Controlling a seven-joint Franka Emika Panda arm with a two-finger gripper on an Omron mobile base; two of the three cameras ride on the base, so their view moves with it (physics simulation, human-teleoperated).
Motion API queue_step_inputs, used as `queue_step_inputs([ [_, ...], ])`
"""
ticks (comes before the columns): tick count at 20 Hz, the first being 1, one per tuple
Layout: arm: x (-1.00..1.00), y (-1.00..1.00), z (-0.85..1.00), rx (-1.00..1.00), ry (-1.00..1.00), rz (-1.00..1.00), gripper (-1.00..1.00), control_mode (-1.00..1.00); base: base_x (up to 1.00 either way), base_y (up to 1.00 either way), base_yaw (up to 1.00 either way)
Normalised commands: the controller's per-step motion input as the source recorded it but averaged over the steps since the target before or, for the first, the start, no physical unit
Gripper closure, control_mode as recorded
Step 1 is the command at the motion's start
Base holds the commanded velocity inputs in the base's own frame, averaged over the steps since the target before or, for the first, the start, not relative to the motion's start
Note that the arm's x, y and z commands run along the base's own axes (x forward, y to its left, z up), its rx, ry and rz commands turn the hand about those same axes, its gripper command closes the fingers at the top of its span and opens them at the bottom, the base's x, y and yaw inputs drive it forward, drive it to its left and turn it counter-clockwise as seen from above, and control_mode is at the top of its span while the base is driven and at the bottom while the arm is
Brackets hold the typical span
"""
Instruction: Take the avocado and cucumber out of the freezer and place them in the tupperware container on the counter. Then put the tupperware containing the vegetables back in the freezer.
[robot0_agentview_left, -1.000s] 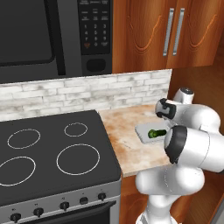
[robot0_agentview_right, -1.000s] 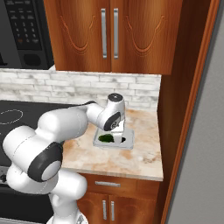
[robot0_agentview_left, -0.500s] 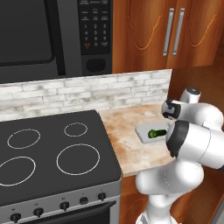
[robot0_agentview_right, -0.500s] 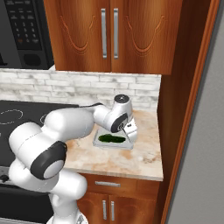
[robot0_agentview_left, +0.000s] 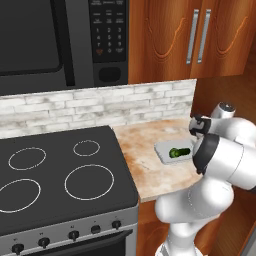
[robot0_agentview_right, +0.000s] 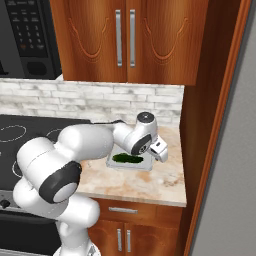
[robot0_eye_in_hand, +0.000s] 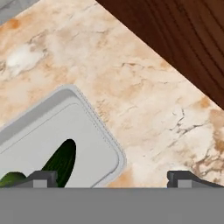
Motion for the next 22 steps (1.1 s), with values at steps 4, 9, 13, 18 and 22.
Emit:
queue_step_inputs([
  [4,0.15,0.0,-0.25,-0.03,0.0,0.21,-1.0,-1.0,0.0,0.0,0.0],
  [9,0.3,0.0,-0.29,-0.02,0.04,0.13,-1.0,-1.0,0.0,0.0,0.0],
  [13,0.32,0.0,-0.36,-0.03,0.09,0.09,-1.0,-1.0,0.0,0.0,0.0],
  [18,0.15,0.0,-0.27,-0.02,0.07,0.08,-1.0,-1.0,0.0,0.0,0.0],
  [22,0.1,0.0,-0.2,0.0,0.05,0.07,-1.0,-1.0,0.0,0.0,0.0],
])
